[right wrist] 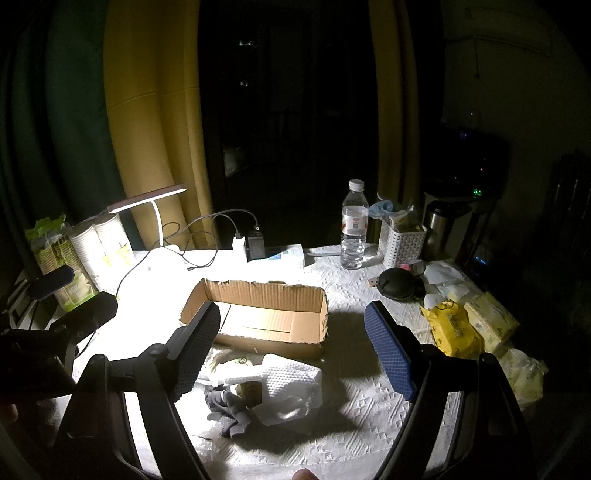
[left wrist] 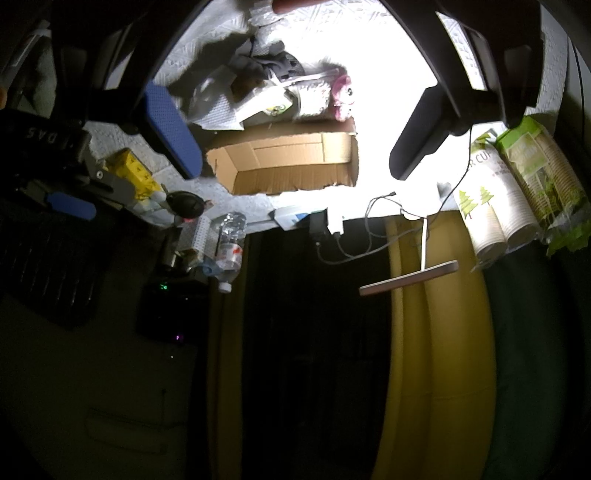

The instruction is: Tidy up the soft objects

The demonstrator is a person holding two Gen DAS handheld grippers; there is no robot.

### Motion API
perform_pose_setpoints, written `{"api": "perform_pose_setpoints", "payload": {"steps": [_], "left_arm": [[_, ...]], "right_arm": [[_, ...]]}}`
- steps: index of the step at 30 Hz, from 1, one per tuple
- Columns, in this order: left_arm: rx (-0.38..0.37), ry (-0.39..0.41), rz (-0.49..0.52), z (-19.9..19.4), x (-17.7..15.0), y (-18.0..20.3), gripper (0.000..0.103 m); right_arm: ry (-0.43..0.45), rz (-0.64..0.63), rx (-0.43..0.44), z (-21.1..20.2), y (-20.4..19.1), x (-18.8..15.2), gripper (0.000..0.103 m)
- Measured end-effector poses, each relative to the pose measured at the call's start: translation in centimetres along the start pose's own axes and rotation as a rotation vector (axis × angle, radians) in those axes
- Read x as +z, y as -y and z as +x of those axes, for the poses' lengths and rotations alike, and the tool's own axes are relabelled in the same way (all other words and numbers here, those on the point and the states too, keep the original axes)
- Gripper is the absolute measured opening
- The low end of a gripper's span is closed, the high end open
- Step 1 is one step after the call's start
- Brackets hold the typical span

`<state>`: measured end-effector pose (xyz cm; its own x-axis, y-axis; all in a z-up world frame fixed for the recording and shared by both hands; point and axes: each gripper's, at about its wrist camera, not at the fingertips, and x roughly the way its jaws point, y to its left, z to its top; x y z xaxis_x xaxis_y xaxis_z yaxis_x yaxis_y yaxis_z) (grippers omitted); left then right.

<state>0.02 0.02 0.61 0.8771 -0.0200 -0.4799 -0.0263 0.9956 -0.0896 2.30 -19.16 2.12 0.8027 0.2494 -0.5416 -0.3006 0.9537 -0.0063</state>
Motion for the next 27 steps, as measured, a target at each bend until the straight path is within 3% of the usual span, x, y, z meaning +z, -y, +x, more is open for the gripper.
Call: {"api": "perform_pose_setpoints", "payload": {"steps": [27], "left_arm": [[-0.003,0.007,-0.001,-0.19,0.36,0.59,0.102]], "right_arm": [[-0.001,0.001,0.001,-0.02,0.08,0.15,0.083]]}}
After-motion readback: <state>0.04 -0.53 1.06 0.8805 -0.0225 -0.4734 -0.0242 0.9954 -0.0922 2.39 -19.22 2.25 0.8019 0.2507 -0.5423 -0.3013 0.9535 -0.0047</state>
